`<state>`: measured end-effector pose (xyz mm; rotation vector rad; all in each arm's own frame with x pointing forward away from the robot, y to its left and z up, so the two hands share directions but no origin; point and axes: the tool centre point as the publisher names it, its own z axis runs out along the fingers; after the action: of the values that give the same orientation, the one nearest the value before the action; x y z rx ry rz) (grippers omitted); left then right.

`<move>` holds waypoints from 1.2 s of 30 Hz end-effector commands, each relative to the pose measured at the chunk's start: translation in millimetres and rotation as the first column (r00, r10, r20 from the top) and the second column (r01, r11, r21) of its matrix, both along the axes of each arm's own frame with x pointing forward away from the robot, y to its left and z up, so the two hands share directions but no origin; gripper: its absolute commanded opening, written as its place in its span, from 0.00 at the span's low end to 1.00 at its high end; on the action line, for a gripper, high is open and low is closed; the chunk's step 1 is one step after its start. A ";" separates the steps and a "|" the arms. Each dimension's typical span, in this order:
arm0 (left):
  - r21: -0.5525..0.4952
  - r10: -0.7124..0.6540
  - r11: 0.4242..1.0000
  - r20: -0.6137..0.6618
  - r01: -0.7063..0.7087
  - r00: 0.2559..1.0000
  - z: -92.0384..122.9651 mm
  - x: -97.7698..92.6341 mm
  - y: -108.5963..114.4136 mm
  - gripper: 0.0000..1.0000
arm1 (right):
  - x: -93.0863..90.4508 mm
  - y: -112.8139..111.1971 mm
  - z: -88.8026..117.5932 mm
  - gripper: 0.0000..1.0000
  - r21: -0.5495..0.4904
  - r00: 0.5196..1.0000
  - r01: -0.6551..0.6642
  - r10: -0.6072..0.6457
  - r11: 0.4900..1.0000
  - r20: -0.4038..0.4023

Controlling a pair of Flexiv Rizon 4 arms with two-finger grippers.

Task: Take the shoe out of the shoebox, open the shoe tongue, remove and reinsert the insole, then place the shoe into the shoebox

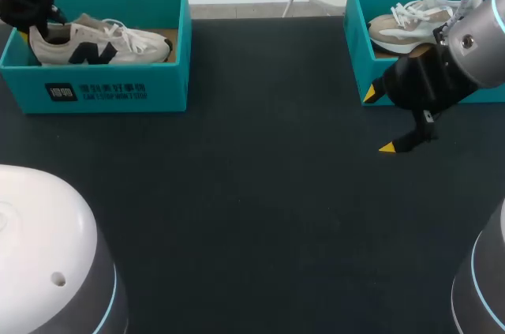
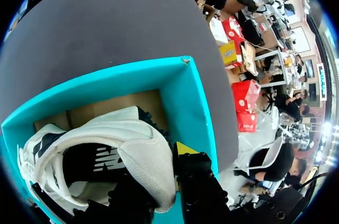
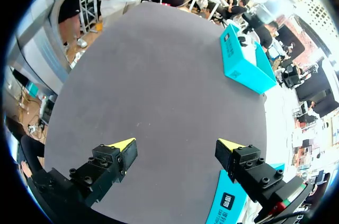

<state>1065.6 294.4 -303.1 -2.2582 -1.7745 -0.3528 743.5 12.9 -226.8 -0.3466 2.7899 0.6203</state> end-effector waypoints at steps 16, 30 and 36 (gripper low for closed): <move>0.023 0.031 0.999 -0.023 -0.030 0.999 -43.9 -18.0 13.2 0.00 | -0.3 0.9 -1.0 1.00 -0.003 1.000 0.002 -0.002 1.000 0.002; 0.010 0.033 0.999 -0.038 -0.033 0.999 -67.5 -18.2 8.0 0.76 | -0.3 0.9 -1.0 1.00 -0.003 1.000 0.002 -0.002 1.000 0.002; -0.017 0.033 0.999 -0.043 -0.033 0.999 -54.7 -21.8 8.3 0.77 | -0.3 0.9 -1.0 1.00 -0.003 1.000 0.002 -0.002 1.000 0.002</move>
<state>1045.6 300.3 -367.2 -2.2197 -1.7961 -0.2896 743.5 12.9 -226.8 -0.3466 2.7899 0.6203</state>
